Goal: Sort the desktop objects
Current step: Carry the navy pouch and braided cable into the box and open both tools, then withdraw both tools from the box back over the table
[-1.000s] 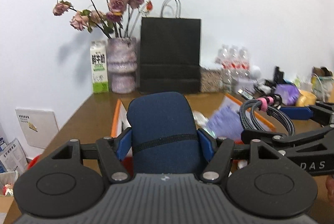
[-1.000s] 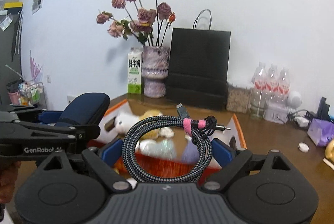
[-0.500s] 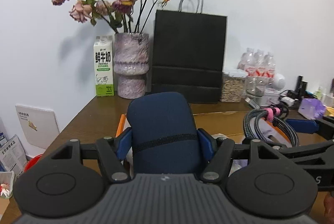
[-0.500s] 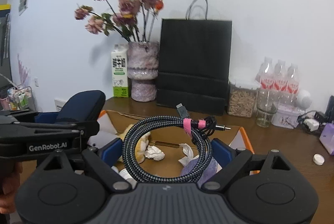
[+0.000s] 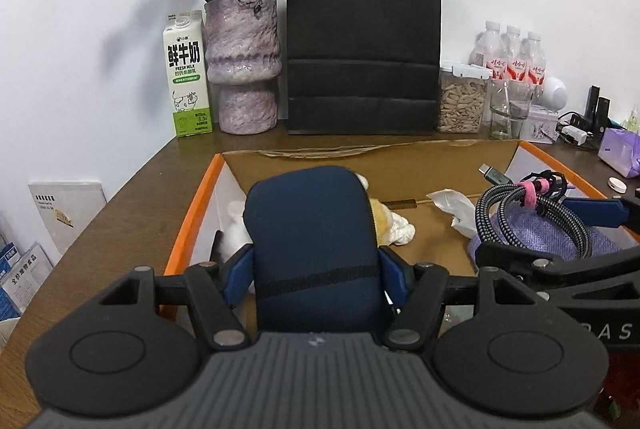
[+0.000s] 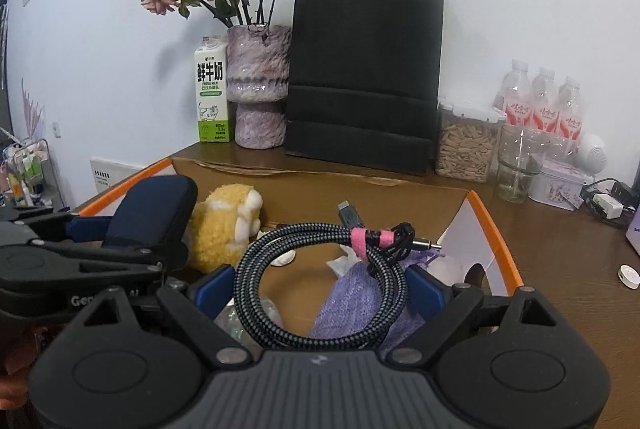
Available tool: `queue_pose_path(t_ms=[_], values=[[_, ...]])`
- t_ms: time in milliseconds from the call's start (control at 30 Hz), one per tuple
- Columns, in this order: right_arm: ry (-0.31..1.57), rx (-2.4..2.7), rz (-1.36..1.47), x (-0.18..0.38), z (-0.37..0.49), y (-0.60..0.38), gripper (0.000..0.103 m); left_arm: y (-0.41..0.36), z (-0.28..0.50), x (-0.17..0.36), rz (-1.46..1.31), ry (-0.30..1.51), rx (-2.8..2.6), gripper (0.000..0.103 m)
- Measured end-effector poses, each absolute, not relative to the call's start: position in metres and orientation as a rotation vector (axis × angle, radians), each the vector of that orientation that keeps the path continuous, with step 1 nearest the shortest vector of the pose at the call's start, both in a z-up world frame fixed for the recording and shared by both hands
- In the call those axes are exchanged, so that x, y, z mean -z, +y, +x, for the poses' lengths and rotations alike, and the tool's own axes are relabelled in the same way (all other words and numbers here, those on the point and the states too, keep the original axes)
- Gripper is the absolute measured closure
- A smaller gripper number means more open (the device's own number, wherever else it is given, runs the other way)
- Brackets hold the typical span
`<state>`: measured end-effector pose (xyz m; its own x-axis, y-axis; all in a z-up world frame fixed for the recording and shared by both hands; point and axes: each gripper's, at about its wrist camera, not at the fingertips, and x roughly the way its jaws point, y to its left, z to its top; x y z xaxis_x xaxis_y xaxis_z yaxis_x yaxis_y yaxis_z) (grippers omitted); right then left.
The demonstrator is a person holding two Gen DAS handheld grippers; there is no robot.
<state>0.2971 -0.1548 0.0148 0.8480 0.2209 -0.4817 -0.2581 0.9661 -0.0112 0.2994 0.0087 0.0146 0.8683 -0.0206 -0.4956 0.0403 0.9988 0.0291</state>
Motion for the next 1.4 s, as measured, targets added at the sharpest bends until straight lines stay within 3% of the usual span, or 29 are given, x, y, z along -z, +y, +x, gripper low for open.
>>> queue_pose_path(t_ms=[200,300,433,1400], values=[[0.499,-0.255,-0.074,-0.015,0.295,-0.155,0.012,0.009,0.297,-0.014,0.038,0.512,0.037,0.037],[0.5,-0.257,-0.067,-0.017,0.293,-0.157,0.011,0.009,0.294,-0.017,0.039,0.494,0.032,0.031],[0.464,-0.24,-0.056,-0.026,0.285,-0.162,0.0,0.011,0.281,-0.028,0.043,0.395,-0.037,0.0],[0.395,-0.216,-0.085,-0.05,0.254,-0.16,0.0,0.021,0.253,-0.051,-0.028,0.278,-0.026,0.0]])
